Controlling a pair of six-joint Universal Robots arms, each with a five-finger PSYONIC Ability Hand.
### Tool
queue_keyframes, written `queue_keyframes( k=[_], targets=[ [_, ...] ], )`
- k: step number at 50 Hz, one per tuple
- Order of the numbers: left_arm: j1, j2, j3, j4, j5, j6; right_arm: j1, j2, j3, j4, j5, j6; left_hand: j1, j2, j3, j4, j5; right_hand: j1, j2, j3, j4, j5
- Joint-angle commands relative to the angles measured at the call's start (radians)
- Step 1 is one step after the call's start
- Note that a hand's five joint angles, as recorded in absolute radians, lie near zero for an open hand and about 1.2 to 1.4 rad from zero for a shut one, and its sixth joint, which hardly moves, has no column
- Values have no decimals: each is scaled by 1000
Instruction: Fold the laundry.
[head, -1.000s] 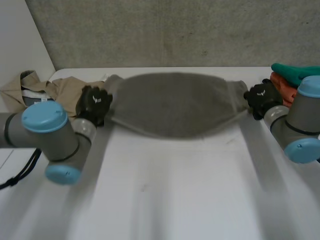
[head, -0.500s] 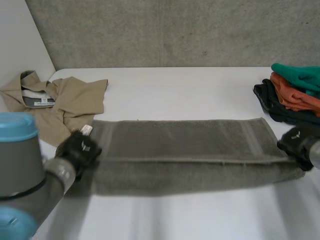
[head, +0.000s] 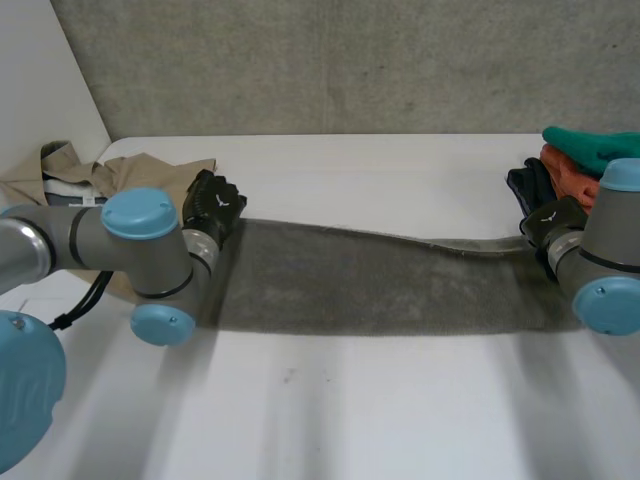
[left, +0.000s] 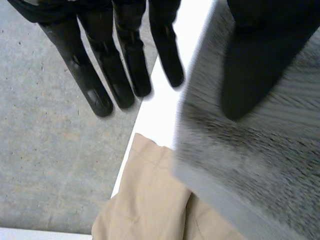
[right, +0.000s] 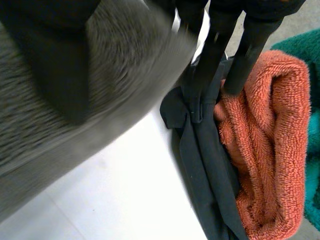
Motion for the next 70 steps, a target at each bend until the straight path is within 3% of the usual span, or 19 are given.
queue_keyframes(
  k=[1, 10, 15, 20, 24, 31, 42, 44, 45, 46, 56, 64, 68, 70],
  targets=[
    [-44, 4, 11, 5, -8, -2, 50, -33, -2, 1, 29, 16, -384, -441, -445, -452, -449, -262, -277, -309, -316, -289],
    [-47, 204, -99, 2, -39, -13, 68, -217, 78, 5, -5, 117, -378, -435, -439, -446, -443, -262, -277, -309, -316, -289],
    [-49, 338, -222, -1, -36, -82, 52, -332, 162, 20, -104, 222, -369, -426, -430, -437, -434, -262, -277, -309, -316, -289],
    [-52, 471, -383, 0, -16, -266, 24, -419, 252, 114, -186, 255, -363, -420, -424, -431, -428, -243, -258, -290, -297, -270],
    [-52, 531, -478, 6, 27, -418, -86, -449, 363, 203, -247, 253, -357, -414, -419, -425, -422, -134, -150, -181, -189, -162],
    [-44, 570, -563, 14, 118, -588, -197, -446, 535, 104, -391, 235, -349, -406, -410, -416, -414, -26, -41, -73, -80, -53],
    [-46, 556, -570, 40, 122, -599, -240, -357, 576, -82, -404, 237, -346, -403, -407, -413, -411, 121, 106, 74, 66, 93],
    [-46, 554, -572, 40, 122, -599, -240, -338, 572, -99, -404, 235, -346, -403, -407, -413, -411, 328, 313, 281, 274, 301],
    [-46, 553, -573, 40, 122, -599, -241, -320, 563, -114, -401, 230, -346, -403, -407, -413, -411, 737, 721, 690, 682, 709],
    [-46, 553, -573, 40, 122, -599, -244, -314, 558, -122, -395, 229, -346, -403, -407, -413, -411, 958, 942, 911, 903, 930],
    [-40, 565, -575, 40, 121, -599, -396, -341, 529, -164, -382, 132, -349, -406, -410, -416, -414, 960, 945, 913, 906, 933],
    [-35, 597, -586, 39, 115, -601, -475, -370, 480, -165, -318, -124, -349, -406, -410, -416, -414, 960, 945, 913, 906, 933],
    [-18, 625, -603, 39, 118, -601, -391, -412, 480, -170, -306, -162, -349, -406, -410, -416, -414, 960, 945, 913, 906, 933],
    [-6, 646, -612, 39, 116, -602, -251, -455, 470, -187, -313, -158, -349, -406, -410, -416, -414, 960, 945, 913, 906, 933]
  ],
)
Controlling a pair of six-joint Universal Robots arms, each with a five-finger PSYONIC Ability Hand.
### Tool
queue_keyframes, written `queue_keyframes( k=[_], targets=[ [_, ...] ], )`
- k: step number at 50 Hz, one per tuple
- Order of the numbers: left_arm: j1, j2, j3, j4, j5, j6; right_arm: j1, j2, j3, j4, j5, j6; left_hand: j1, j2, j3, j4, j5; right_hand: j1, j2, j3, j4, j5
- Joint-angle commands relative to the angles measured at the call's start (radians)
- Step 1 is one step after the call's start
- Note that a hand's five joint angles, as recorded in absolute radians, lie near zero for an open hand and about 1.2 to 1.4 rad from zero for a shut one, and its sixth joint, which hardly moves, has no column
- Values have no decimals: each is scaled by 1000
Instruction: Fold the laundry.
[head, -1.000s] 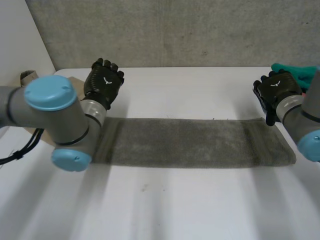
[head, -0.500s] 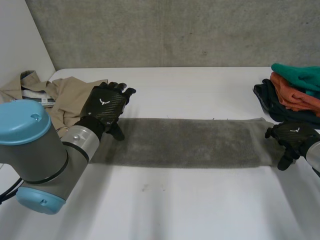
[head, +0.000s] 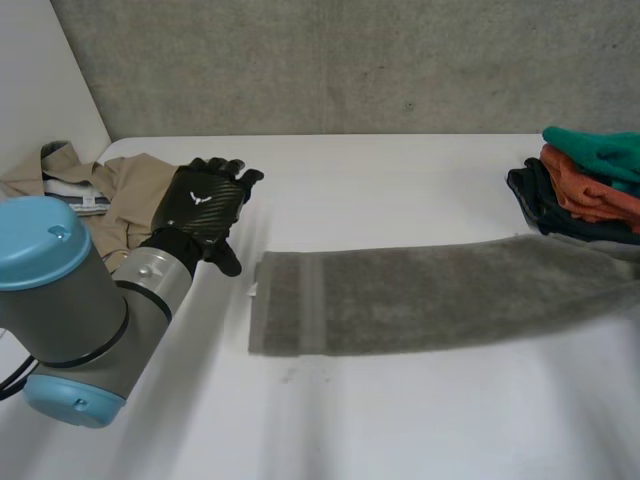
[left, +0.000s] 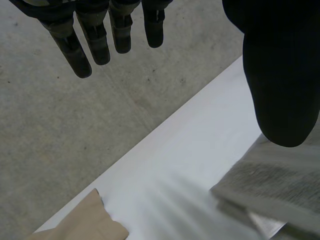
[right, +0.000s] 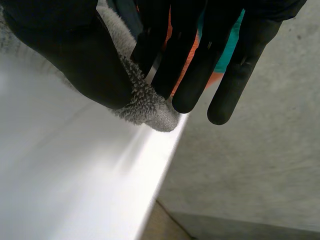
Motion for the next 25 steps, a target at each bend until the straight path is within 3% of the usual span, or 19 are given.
queue_keyframes(
  k=[1, 9, 14, 18, 24, 25],
  targets=[
    [27, 55, -26, 0, 1, -2, 246, -87, -18, -27, 7, -51, 17, 0, -6, 6, -12, 272, 219, 210, 199, 248],
    [55, 116, -57, 0, -1, -3, 651, -80, -38, -201, -70, -51, 17, 0, -6, 6, -12, 272, 219, 210, 199, 248],
    [66, 127, -77, 0, 2, -3, 942, 90, -111, -299, -151, -63, 17, 0, -6, 6, -12, 272, 219, 210, 199, 248],
    [67, 125, -81, 2, 2, -5, 1068, 216, -180, -303, -163, -63, 17, 0, -6, 6, -12, 272, 219, 210, 199, 248],
    [67, 113, -80, 2, 4, -5, 1125, 330, -224, -258, -134, -61, 11, -6, -12, 0, -18, 272, 219, 210, 199, 248],
    [66, 111, -80, 2, 4, -5, 1125, 329, -227, -245, -123, -60, 11, -6, -12, 0, -18, 136, 83, 74, 64, 112]
  ],
)
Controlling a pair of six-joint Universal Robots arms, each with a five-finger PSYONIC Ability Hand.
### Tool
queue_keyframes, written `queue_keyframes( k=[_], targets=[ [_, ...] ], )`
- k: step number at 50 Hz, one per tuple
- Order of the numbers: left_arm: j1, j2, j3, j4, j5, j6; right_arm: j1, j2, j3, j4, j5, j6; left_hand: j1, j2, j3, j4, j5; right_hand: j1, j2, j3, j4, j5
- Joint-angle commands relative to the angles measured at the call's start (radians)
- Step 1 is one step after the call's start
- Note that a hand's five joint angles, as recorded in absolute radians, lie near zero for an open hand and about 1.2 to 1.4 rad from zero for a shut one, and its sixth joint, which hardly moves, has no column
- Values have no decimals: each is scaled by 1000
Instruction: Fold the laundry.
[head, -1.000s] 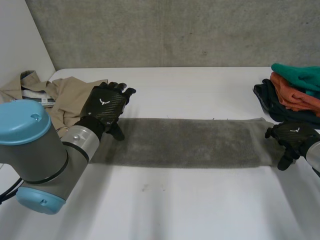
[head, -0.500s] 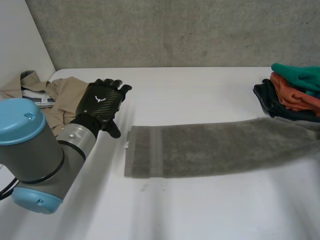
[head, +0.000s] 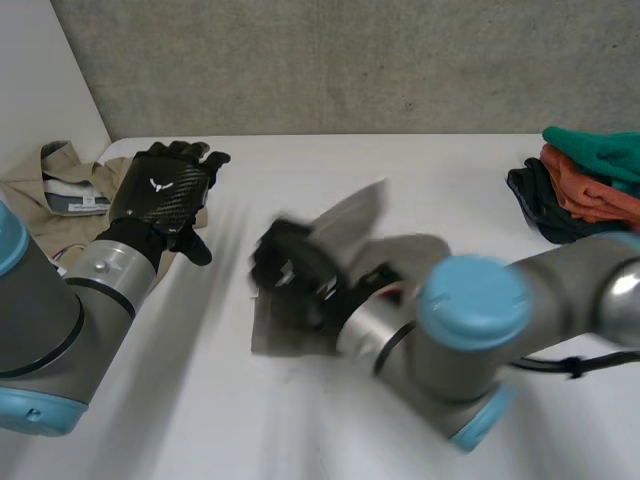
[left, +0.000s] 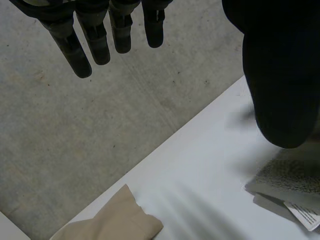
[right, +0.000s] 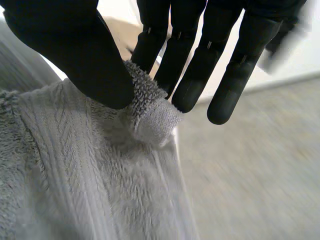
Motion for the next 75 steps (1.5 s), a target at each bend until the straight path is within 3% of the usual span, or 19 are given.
queue_keyframes(
  k=[1, 3, 7, 14, 17, 22, 27, 30, 34, 38, 42, 46, 53, 55, 56, 57, 64, 68, 75],
  targets=[
    [-4, -13, 2, 0, 1, 0, 47, 103, -46, 77, 55, 15, 11, -6, -12, 0, -18, -478, -532, -549, -555, -518],
    [-8, -13, 3, 3, 1, 0, 44, 84, -34, 91, 89, 35, 14, -3, -9, 3, -15, -950, -1003, -1020, -1026, -990],
    [-11, -16, 17, 15, 3, 1, 5, -28, 15, 114, 152, 180, 14, -3, -9, 3, -15, -950, -1003, -1020, -1026, -990],
    [-38, -41, 42, 42, 3, 4, -220, -232, 136, 224, 158, 601, 17, 0, -6, 6, -12, -950, -1003, -1020, -1026, -990],
    [-70, -65, 51, 45, 1, 6, -280, -230, 175, 304, 163, 639, 17, 0, -6, 6, -12, -950, -1003, -1020, -1026, -990],
    [-107, -93, 61, 45, 1, 9, -389, -207, 242, 347, 175, 531, 17, 0, -6, 6, -12, -934, -988, -1005, -1011, -974],
    [-113, -97, 55, 45, 1, 9, -461, -180, 267, 349, 214, 374, 17, 0, -6, 6, -12, 136, 83, 66, 60, 96],
    [-115, -96, 55, 45, -3, 9, -467, -181, 267, 318, 273, 294, 17, 0, -6, 6, -12, 272, 219, 201, 196, 232],
    [-115, -85, 49, 45, -5, 9, -441, -207, 253, 199, 344, 248, 17, 0, -6, 6, -12, 272, 219, 201, 196, 232],
    [-115, -77, 45, 43, -6, 11, -294, -276, 192, 113, 353, 225, 17, 0, -6, 6, -12, 272, 219, 201, 196, 232],
    [-113, -62, 40, 35, -22, 11, -132, -206, 129, 99, 344, 196, 17, 0, -6, 6, -12, 272, 219, 201, 196, 232],
    [-112, -50, 29, 32, -94, 11, 11, -97, 66, 103, 278, 95, 17, 0, -6, 6, -12, 272, 219, 201, 196, 232],
    [-104, -36, 28, 31, -194, 11, 80, 26, 46, 113, 148, 26, 20, 3, -3, 8, -9, 272, 219, 201, 196, 232],
    [-104, -36, 29, 31, -203, 8, 77, 23, 43, 116, 161, 44, 20, 3, -3, 8, -9, -203, -256, -273, -279, -242],
    [-104, -36, 29, 31, -203, 8, 73, 15, 44, 116, 174, 81, 20, 3, -3, 8, -9, -859, -913, -930, -936, -899],
    [-106, -36, 34, 32, -203, 6, 74, 8, 48, 116, 180, 108, 20, 3, -3, 8, -9, -950, -1003, -1020, -1026, -990],
    [-130, -39, 87, 34, -206, 0, -43, -216, 119, 126, 183, 522, 20, 3, -3, 8, -9, -950, -1003, -1020, -1026, -990],
    [-205, -54, 152, 34, -206, -26, -123, -307, 153, 155, 185, 769, 20, 3, -3, 8, -9, -950, -1003, -1020, -1026, -990],
    [-331, -198, 294, 17, -204, -133, -291, -338, 126, 364, 194, 994, 32, 15, 8, 20, 3, -950, -1003, -1020, -1026, -990]
  ],
)
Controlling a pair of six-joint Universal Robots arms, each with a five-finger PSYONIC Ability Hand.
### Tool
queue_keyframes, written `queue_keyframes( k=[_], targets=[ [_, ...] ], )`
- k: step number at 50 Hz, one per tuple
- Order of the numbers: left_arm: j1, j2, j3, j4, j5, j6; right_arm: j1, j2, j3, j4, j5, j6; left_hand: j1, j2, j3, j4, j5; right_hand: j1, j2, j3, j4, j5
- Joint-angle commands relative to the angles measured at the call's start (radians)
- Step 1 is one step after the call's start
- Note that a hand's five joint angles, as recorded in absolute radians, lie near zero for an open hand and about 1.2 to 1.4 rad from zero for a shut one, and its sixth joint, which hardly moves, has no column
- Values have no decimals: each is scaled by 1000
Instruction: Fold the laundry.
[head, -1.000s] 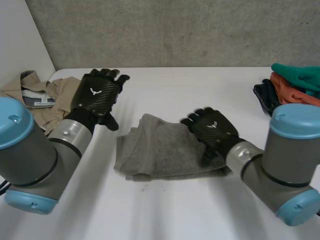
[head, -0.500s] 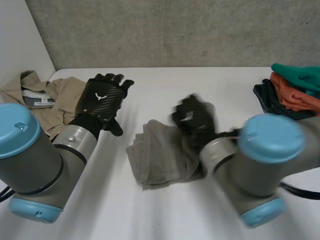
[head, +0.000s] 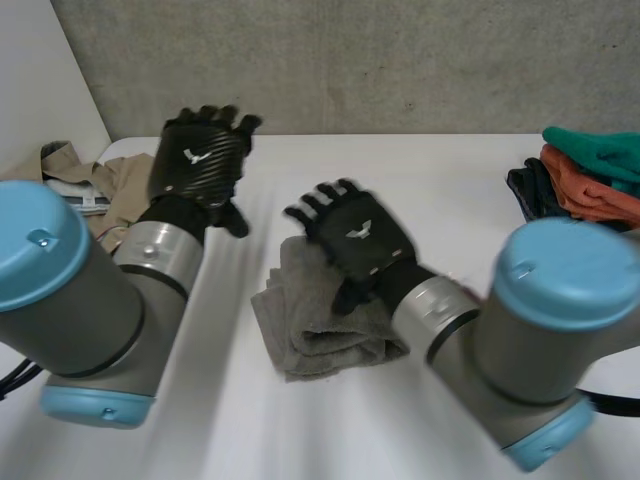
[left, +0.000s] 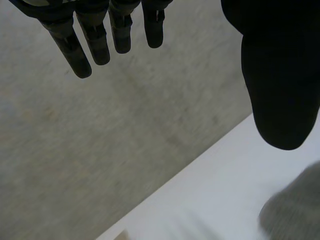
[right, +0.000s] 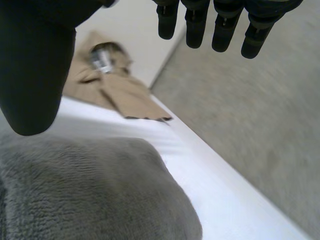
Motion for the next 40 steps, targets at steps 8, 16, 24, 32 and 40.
queue_keyframes(
  k=[8, 16, 24, 32, 40],
  targets=[
    [-184, -386, 299, -198, -19, -151, -212, 129, -170, 311, -6, 256, 66, 50, 44, 55, 38, -49, -36, -32, -40, -50],
    [-172, -446, 313, -346, -223, -140, -213, 279, -279, 380, -101, 233, 104, 88, 82, 94, 76, -49, -36, -32, -40, -50],
    [-161, -418, 220, -358, -223, -69, -144, 359, -318, 375, -66, 91, 104, 88, 82, 94, 76, -49, -36, -32, -40, -50],
    [-158, -409, 204, -355, -221, 29, -115, 355, -333, 380, 71, -90, 98, 82, 76, 88, 70, -49, -36, -32, -40, -50],
    [-129, -248, 256, -326, -166, 32, -78, 195, -247, 316, 140, -126, 87, 71, 64, 76, 59, -49, -36, -32, -40, -50]
  ],
)
